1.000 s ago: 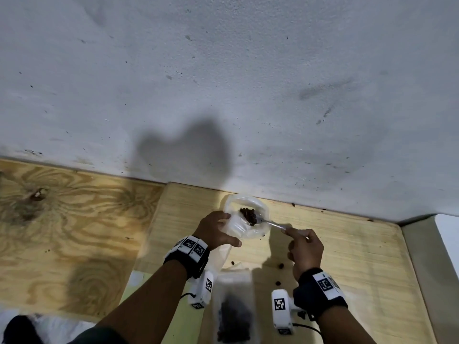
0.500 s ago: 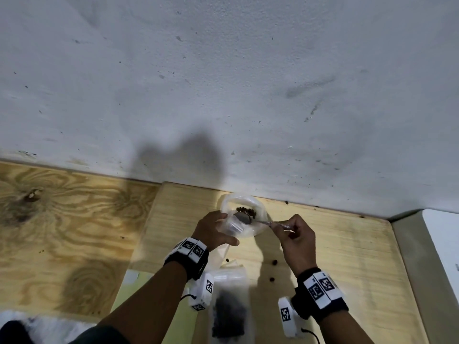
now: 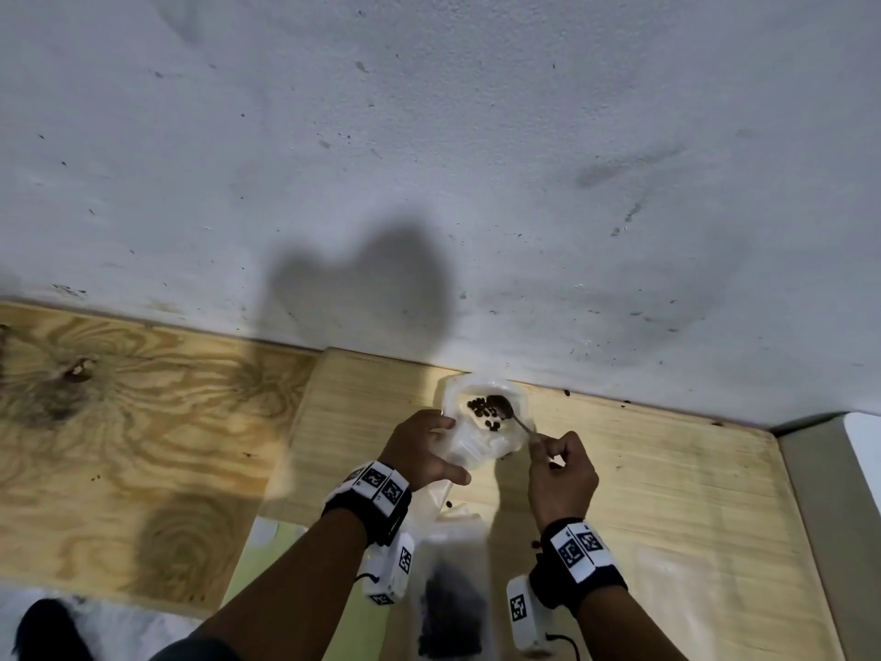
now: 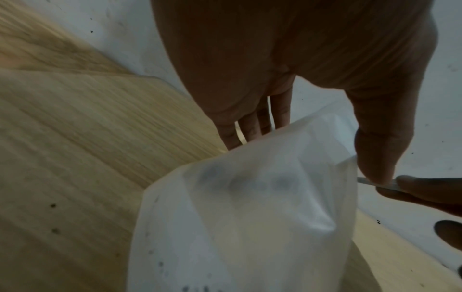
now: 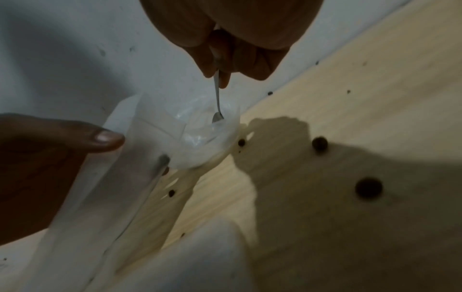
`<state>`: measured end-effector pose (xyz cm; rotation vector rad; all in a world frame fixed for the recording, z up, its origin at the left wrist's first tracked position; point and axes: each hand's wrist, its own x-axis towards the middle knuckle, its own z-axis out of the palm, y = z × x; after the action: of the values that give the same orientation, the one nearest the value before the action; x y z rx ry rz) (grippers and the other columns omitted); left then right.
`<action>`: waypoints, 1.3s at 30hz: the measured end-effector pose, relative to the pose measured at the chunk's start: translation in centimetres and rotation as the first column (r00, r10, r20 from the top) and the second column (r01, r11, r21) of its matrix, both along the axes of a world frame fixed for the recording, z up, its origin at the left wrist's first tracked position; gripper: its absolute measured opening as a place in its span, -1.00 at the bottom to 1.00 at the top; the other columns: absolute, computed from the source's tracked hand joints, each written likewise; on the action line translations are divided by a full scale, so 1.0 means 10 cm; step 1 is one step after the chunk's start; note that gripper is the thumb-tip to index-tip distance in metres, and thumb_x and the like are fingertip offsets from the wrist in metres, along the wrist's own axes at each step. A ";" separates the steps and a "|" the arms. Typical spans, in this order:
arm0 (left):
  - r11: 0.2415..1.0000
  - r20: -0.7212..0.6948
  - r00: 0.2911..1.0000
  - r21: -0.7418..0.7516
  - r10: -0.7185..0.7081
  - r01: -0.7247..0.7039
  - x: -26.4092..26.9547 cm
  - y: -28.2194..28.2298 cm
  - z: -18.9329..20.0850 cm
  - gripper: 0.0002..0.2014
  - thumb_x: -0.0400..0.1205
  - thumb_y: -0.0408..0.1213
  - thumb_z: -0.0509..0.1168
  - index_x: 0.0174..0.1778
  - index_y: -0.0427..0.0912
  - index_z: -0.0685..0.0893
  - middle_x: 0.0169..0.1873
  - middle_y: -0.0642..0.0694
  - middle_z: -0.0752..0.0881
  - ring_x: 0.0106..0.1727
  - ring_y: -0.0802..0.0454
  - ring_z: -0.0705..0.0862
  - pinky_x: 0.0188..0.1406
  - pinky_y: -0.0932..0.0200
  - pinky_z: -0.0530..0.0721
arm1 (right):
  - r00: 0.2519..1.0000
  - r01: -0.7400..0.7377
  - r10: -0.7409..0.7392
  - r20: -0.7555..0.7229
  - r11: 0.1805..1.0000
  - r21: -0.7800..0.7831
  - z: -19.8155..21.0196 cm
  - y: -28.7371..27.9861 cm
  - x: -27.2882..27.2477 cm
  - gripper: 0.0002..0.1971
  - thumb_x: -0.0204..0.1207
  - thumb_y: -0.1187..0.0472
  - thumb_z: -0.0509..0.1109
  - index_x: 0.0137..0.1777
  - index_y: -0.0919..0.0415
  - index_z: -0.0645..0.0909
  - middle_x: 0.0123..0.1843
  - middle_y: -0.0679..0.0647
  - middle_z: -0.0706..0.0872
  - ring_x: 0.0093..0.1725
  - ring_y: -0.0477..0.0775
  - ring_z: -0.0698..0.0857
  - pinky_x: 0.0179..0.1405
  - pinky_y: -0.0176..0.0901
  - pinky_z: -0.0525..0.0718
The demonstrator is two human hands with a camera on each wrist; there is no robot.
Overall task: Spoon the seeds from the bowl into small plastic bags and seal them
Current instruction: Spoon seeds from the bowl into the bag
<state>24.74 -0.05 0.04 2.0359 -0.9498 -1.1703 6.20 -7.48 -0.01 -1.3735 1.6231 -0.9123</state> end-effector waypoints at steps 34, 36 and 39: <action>1.000 -0.054 0.998 -0.027 -0.011 0.010 0.10 -0.01 -0.05 -0.13 0.05 -0.19 0.77 0.32 -0.10 0.63 0.33 0.11 0.58 0.25 0.12 0.64 0.23 0.22 0.64 | 0.925 0.202 -0.318 0.208 0.874 0.441 -0.05 -0.08 -0.03 -0.67 0.37 0.32 0.58 -0.35 0.17 0.41 -0.55 0.13 0.38 -0.57 0.05 0.29 -0.61 -0.22 0.30; 1.000 -0.053 0.999 -0.019 0.004 -0.005 0.11 -0.01 -0.06 -0.09 0.01 -0.15 0.77 0.33 -0.09 0.62 0.34 0.11 0.58 0.24 0.12 0.65 0.21 0.21 0.65 | 0.929 0.184 -0.291 0.227 0.899 0.397 0.00 -0.09 -0.12 -0.66 0.38 0.32 0.57 -0.35 0.18 0.40 -0.51 0.16 0.41 -0.56 0.06 0.31 -0.59 -0.21 0.31; 1.000 -0.033 0.999 0.004 0.001 -0.001 0.09 0.00 -0.07 -0.06 0.01 -0.11 0.75 0.37 -0.07 0.60 0.37 0.09 0.56 0.29 0.10 0.61 0.28 0.18 0.63 | 0.925 0.133 -0.240 0.294 0.931 0.341 0.10 -0.08 -0.25 -0.61 0.41 0.36 0.54 -0.40 0.14 0.34 -0.41 0.24 0.46 -0.52 0.06 0.30 -0.54 -0.15 0.31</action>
<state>25.65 -0.04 -0.63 2.0136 -0.9307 -1.2024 3.71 -8.30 0.94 -0.8044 1.5728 -0.8921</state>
